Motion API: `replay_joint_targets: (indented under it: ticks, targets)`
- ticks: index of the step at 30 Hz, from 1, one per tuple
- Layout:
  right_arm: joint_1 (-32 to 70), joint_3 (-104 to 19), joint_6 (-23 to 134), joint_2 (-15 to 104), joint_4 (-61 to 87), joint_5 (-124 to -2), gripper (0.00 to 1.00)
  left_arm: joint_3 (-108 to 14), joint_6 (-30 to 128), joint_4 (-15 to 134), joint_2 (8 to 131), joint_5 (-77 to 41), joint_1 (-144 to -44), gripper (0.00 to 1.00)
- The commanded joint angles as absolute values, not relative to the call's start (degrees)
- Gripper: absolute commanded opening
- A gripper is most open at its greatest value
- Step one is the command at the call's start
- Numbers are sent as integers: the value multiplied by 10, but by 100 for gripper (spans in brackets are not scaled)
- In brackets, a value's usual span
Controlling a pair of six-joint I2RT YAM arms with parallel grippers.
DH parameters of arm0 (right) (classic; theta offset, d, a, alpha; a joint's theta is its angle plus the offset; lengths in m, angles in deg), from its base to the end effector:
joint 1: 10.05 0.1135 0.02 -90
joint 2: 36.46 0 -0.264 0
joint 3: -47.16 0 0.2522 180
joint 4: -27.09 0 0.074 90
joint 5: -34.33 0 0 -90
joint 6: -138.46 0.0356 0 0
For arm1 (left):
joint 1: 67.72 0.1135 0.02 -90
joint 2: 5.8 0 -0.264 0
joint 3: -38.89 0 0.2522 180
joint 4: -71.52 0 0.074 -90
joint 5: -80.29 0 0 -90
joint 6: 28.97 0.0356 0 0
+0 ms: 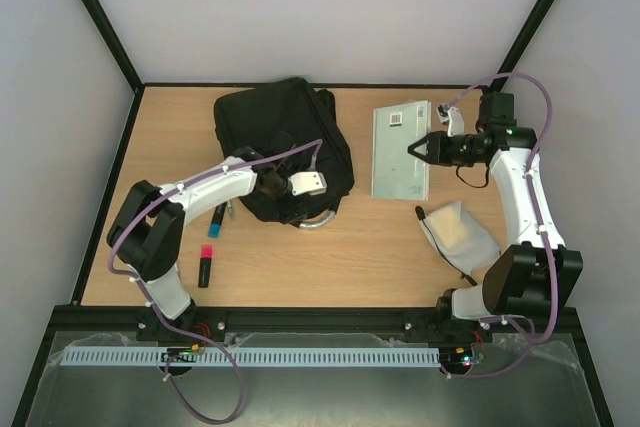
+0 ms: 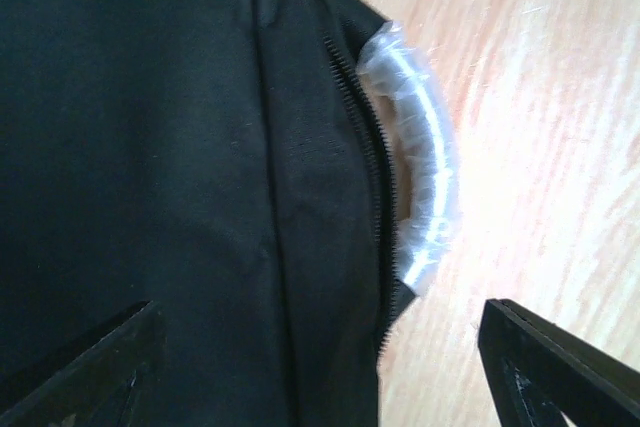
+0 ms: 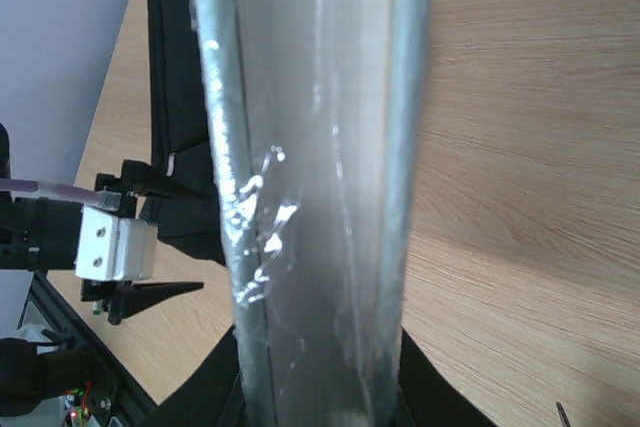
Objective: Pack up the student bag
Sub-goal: Place the book in the student bag.
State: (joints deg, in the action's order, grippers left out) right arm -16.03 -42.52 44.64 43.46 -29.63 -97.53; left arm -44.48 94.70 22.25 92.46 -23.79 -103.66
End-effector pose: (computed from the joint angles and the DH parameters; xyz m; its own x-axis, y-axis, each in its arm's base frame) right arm 0.2918 -0.0067 0.3427 -0.7003 0.0235 -0.7135 -0.4230 0.7915 0.4412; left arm 0.2774 -0.2118 0.2123 -0.2432 0.8405 -0.4841 0.9492 0.3089 0.0594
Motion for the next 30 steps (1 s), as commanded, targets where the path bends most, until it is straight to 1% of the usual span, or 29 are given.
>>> replay_joint_targets:
  ticks: [1,4,12,14,16,18,20,23,24,30]
  targets:
    - [-161,-422,446,409,-271,-1012,5,-443,944,250,945,-170,-1038,87]
    - [-161,-416,449,406,-269,-1014,5,-444,945,257,960,-157,-1038,82]
    - [-161,-400,447,395,-266,-1008,5,-436,958,276,975,-151,-1040,60]
    - [-161,-398,446,394,-266,-1007,5,-438,958,275,979,-150,-1040,50]
    - [-161,-396,445,394,-267,-1008,5,-444,958,271,981,-155,-1041,37]
    - [-161,-395,444,396,-268,-1009,5,-451,959,264,982,-164,-1040,27]
    - [-161,-396,442,399,-274,-1011,4,-459,957,256,983,-171,-1039,19]
    - [-161,-405,437,408,-285,-1021,4,-473,953,245,979,-177,-1038,5]
    - [-161,-408,437,411,-286,-1024,4,-479,952,241,975,-178,-1037,3]
    - [-160,-401,463,428,-277,-1051,3,-511,955,227,933,-181,-1029,2]
